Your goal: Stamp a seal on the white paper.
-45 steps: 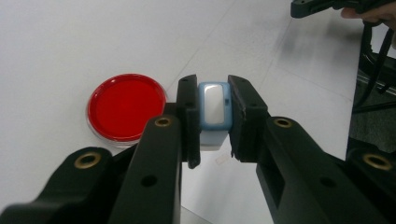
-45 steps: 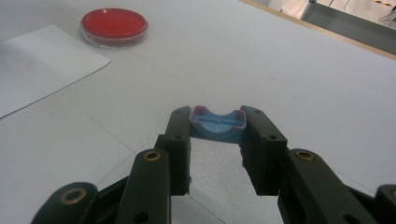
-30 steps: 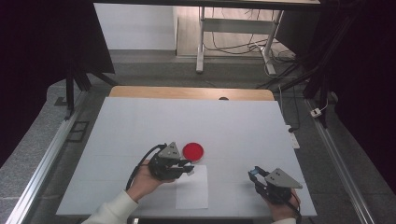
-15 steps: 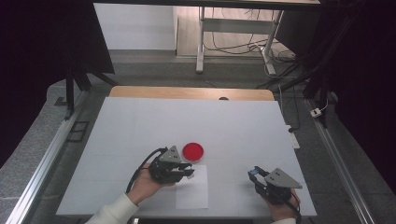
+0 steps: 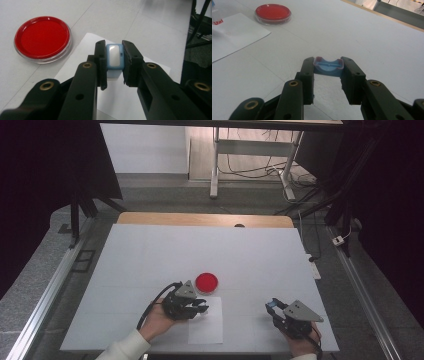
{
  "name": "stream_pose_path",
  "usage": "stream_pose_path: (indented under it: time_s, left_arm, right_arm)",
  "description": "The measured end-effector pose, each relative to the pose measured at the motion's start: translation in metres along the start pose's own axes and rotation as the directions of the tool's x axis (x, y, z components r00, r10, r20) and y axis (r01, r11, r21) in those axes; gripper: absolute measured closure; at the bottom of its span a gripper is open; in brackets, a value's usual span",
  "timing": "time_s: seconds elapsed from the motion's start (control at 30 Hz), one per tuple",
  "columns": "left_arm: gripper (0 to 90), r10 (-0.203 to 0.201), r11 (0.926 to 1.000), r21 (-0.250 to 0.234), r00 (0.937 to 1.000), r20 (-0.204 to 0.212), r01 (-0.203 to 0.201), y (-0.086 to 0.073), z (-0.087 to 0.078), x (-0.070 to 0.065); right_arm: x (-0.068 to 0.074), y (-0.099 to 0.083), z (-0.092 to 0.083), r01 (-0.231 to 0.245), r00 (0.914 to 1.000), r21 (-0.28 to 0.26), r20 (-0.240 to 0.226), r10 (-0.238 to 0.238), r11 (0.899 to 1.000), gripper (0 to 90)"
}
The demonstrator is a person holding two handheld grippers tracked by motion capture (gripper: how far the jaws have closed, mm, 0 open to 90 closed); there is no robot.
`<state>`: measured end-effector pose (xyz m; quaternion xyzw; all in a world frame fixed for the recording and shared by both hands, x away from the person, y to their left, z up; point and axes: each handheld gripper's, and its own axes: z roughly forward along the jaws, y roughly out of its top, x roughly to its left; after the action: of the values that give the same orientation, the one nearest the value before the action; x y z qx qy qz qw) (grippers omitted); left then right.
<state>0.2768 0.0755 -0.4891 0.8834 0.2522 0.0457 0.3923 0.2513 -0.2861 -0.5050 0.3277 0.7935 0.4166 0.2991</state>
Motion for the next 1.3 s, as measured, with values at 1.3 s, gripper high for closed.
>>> stream_pose_path:
  time_s: [1.3]
  left_arm:
    - [75.6,0.03,0.9975,0.065,0.9994,-0.018,-0.029,0.002,0.018,-0.001]
  right_arm:
    - [-0.001,0.0,0.0,-0.002,1.0,0.0,-0.002,0.002,1.0,63.8]
